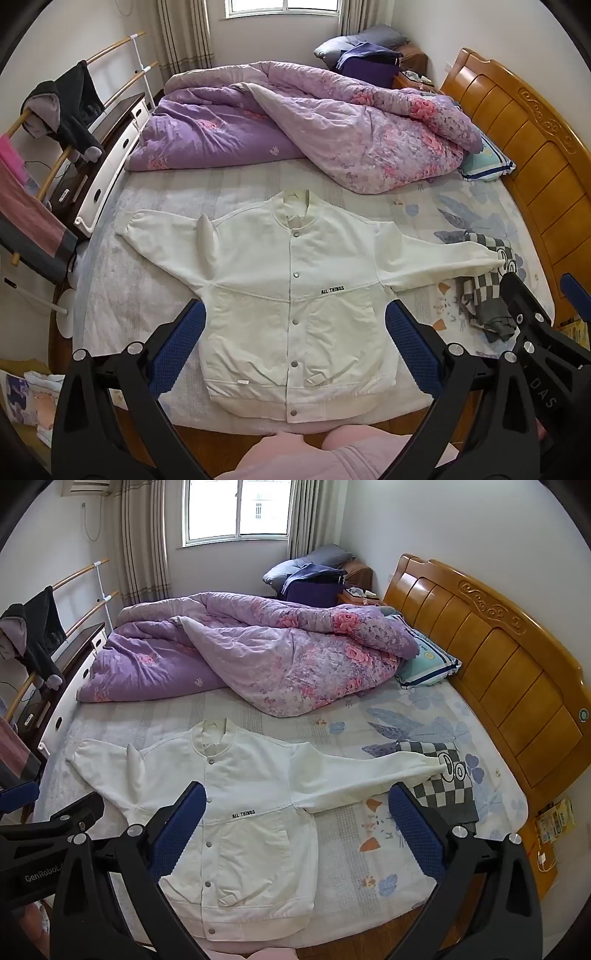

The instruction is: Fold large clothes

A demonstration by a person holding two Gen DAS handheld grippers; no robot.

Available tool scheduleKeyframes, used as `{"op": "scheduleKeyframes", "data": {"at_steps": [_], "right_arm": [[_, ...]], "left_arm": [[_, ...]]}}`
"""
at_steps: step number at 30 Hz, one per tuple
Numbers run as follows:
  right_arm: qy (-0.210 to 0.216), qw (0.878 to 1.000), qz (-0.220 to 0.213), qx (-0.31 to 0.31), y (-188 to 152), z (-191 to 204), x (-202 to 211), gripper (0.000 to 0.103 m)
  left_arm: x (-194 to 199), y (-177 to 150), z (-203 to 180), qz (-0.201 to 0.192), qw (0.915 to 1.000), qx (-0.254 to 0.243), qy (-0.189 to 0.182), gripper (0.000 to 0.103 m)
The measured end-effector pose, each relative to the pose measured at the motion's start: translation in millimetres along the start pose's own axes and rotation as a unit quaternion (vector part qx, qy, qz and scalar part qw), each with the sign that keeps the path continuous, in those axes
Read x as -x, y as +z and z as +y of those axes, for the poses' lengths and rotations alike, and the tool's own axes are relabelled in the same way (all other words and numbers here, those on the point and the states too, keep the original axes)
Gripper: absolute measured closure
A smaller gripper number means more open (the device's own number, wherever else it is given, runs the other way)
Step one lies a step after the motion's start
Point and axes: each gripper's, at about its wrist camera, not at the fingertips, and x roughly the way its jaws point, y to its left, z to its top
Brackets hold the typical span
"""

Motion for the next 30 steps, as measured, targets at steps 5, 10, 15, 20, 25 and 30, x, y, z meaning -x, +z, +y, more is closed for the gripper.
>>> {"op": "scheduleKeyframes", "data": {"at_steps": [5, 10, 15, 20, 25, 30], "right_arm": [[0.0, 1.0, 0.001, 0.0, -0.3, 1.0, -0.7, 0.008], [0.0, 1.0, 0.001, -0.001, 0.5, 1.4, 0.0, 0.008], [-0.004, 1.0, 0.004, 0.002, -0.5, 2.4, -2.3, 0.008], [-0.006, 1.0, 0.004, 0.003, -2.8, 3.4, -2.9, 0.008], [-0.005, 1.0, 0.006, 0.003, -5.5, 2.2, -5.0, 0.008], [-0.011, 1.0, 0.012, 0.004, -4.2, 2.7, -7.4, 0.008]], "left_arm": [[-0.5, -0.4, 0.4, 0.001, 1.0, 0.001, -0.002, 0.005], [0.1, 0.0, 0.2, -0.001, 1.0, 0.001, -0.002, 0.005], [-0.4, 0.6, -0.6, -0.002, 1.0, 0.0, -0.002, 0.005], [-0.6, 0.6, -0.5, -0.001, 1.0, 0.001, -0.004, 0.005], [-1.1, 0.7, -0.6, -0.001, 1.0, 0.001, -0.005, 0.005], [-1.2, 1.0, -0.7, -0.002, 1.0, 0.001, -0.006, 0.005]]}}
